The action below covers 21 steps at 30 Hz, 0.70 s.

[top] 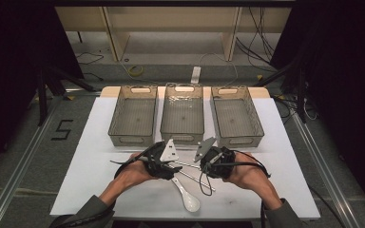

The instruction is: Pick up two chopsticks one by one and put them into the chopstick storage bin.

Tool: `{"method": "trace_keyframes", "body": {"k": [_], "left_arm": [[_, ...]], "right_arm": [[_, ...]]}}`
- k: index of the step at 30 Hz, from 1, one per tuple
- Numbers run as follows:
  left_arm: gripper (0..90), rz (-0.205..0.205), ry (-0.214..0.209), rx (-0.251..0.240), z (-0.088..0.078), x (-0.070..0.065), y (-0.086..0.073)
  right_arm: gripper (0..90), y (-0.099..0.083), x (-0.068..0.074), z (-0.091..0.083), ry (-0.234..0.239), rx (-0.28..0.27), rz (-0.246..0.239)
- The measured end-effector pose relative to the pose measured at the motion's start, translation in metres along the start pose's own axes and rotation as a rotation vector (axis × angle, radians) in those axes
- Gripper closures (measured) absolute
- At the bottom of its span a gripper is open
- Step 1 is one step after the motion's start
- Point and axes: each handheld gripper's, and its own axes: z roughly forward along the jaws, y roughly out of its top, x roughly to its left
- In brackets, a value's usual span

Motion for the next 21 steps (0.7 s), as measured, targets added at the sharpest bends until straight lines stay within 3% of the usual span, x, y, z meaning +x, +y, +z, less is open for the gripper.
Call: {"method": "trace_keyframes", "body": {"k": [7,11,17,21], "left_arm": [[57.4,0.048,-0.027,0.006,0.0,-0.004,0.002],[68.9,0.061,-0.065,0.01,-0.002,-0.005,0.002],[74.4,0.121,-0.092,0.035,-0.004,-0.009,0.002],[80.2,0.16,-0.142,0.05,-0.003,-0.013,0.001]], "right_arm": [[85.6,0.001,0.001,0.002,0.015,-0.005,-0.017],[85.6,0.0,0.0,0.002,0.027,0.002,-0.018],[85.1,-0.003,-0.002,0.005,0.059,-0.009,-0.05],[81.7,-0.006,-0.007,0.005,0.061,-0.023,-0.025]]}}
